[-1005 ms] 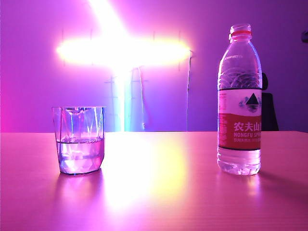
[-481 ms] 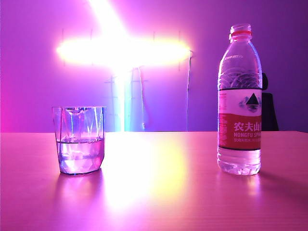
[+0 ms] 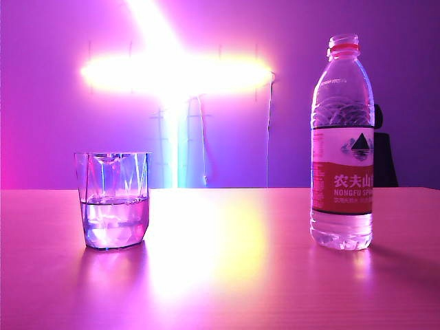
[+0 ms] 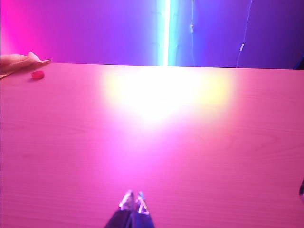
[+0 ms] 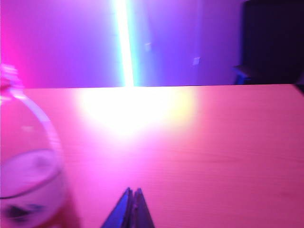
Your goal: Pick up the mineral water bottle on the table and pour water into the mug until it's half full.
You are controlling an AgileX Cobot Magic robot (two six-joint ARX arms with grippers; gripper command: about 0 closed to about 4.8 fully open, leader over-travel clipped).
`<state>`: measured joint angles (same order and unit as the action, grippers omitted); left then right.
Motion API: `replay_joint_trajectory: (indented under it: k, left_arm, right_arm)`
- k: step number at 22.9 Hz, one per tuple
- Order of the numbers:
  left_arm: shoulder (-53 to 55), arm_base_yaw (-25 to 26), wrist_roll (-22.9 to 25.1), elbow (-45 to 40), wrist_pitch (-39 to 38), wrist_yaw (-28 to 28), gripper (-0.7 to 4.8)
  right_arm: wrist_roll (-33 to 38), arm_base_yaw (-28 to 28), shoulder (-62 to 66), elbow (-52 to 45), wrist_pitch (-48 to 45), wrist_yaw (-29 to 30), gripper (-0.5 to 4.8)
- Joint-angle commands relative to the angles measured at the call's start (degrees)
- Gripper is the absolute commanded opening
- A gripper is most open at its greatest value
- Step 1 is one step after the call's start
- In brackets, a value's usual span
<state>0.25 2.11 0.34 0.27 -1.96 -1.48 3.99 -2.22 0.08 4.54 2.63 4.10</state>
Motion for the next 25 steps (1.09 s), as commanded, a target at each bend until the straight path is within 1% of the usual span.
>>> replay_joint_trajectory:
  k: [1, 2, 5, 7, 25]
  left_arm:
    - [0.1, 0.1, -0.2, 0.2, 0.7, 0.2, -0.02]
    - [0.1, 0.1, -0.2, 0.2, 0.7, 0.2, -0.02]
    - [0.1, 0.1, -0.2, 0.2, 0.7, 0.2, -0.02]
    - [0.1, 0.1, -0.2, 0.2, 0.7, 0.2, -0.02]
    - [0.1, 0.1, -0.2, 0.2, 0.7, 0.2, -0.02]
  right_arm:
    - [-0.2, 1.9, -0.1, -2.4, -7.2, 0.1, -0.04]
    - [-0.2, 2.1, -0.1, -2.8, -7.7, 0.1, -0.04]
    - [-4.0, 2.3, -0.1, -4.5, -9.3, 0.1, -0.04]
    - [-4.7, 2.3, -0.1, -4.5, -8.5, -0.3, -0.04]
    - [-4.4, 2.3, -0.1, -4.5, -7.9, -2.1, -0.04]
